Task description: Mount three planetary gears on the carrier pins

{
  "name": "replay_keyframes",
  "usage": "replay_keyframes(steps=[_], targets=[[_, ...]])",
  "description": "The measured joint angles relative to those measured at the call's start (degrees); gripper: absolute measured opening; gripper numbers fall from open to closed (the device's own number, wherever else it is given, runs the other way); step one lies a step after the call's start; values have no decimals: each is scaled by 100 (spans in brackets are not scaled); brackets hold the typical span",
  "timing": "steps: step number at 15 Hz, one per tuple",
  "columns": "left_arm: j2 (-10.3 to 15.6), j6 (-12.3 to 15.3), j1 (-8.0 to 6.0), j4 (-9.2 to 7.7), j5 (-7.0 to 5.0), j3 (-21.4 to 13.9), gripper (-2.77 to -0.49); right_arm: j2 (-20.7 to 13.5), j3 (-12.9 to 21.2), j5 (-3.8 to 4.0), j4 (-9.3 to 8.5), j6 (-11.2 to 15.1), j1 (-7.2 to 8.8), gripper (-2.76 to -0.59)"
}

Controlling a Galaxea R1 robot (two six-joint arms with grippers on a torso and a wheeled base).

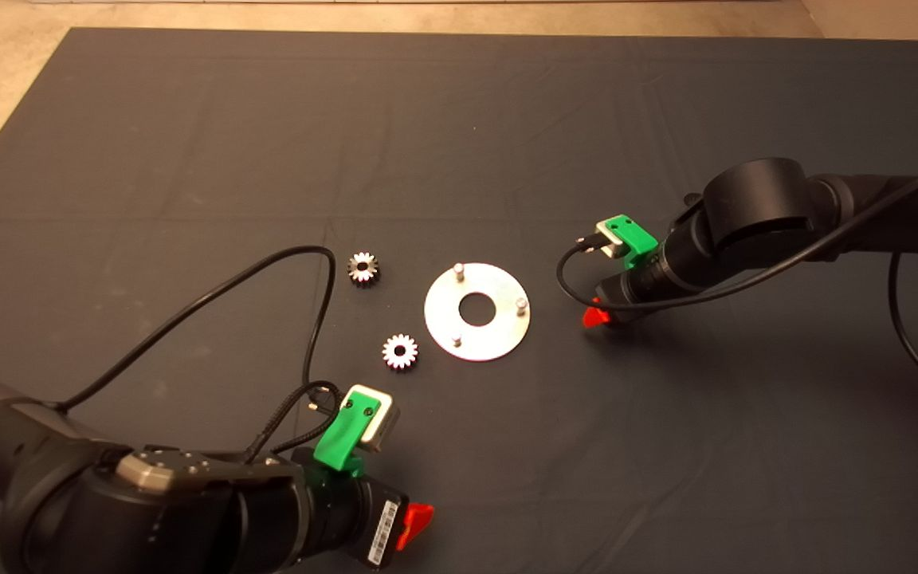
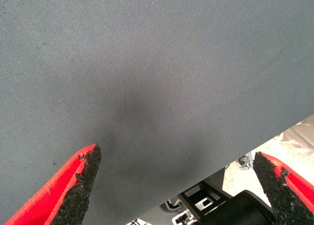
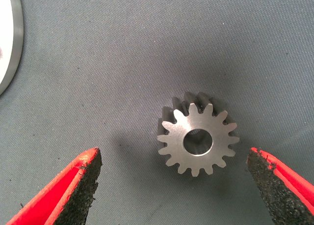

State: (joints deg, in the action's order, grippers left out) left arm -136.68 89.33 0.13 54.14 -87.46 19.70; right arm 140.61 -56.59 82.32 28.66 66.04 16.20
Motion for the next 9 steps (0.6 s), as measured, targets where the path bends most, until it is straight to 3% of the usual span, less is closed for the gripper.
replay_keyframes(steps=[5, 9], targets=[[0, 0, -1, 12, -2, 0, -104, -96, 0, 17, 0, -22, -1, -115], [2, 0, 0, 13, -2, 0, -104, -90, -24, -19, 0, -107, -2, -122]])
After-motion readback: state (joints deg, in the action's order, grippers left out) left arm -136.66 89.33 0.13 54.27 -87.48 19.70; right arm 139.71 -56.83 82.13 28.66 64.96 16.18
